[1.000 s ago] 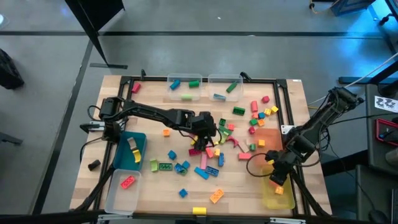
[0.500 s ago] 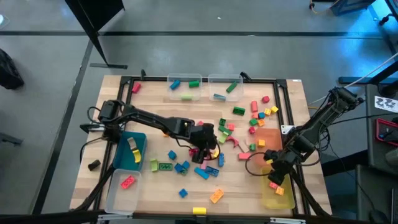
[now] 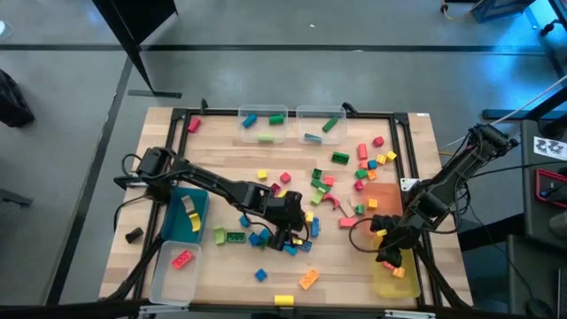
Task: Sort blocks by size
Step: Put the yellow block into the bottom left transparent bin
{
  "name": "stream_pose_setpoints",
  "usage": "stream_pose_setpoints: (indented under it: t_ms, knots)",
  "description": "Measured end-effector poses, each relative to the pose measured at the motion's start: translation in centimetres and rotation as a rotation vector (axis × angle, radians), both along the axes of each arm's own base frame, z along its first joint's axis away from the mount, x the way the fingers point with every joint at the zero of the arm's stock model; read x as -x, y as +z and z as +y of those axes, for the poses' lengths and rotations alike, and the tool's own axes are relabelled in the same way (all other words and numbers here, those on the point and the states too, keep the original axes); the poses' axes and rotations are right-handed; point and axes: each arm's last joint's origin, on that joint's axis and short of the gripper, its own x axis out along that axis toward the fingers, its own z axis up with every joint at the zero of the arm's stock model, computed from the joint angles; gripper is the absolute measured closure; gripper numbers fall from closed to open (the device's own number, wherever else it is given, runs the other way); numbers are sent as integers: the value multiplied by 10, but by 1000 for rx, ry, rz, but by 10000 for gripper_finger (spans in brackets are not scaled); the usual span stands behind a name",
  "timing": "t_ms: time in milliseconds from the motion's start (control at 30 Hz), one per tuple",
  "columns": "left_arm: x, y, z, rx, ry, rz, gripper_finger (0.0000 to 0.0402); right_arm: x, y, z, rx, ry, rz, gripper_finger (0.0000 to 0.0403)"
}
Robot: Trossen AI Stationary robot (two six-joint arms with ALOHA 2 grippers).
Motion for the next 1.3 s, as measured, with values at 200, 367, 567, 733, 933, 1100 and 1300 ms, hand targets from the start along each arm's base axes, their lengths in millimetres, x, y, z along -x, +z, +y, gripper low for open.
stream_pose_setpoints:
  t_ms: [200,367,567,733,933,1100,1300]
  knots:
    - [1,0,-4,-38,4,-9,192,-2,0,-2,79,31,-89,221]
    - [-4,1,5,-23,52,-37,192,-5,1,-4,182,-23,-208,221]
    - [-9,-6,20,-39,77,-19,192,-11,3,-9,384,-128,-384,221]
    - [-20,-13,31,-4,135,-65,192,-11,3,-10,425,-113,-408,221]
    - [-27,-28,38,13,177,-52,192,-12,2,-10,438,-103,-404,221]
    - [-32,-39,37,17,180,-49,192,-12,1,-10,441,-102,-401,221]
    - [-32,-48,37,22,188,-22,192,-12,1,-10,442,-102,-401,221]
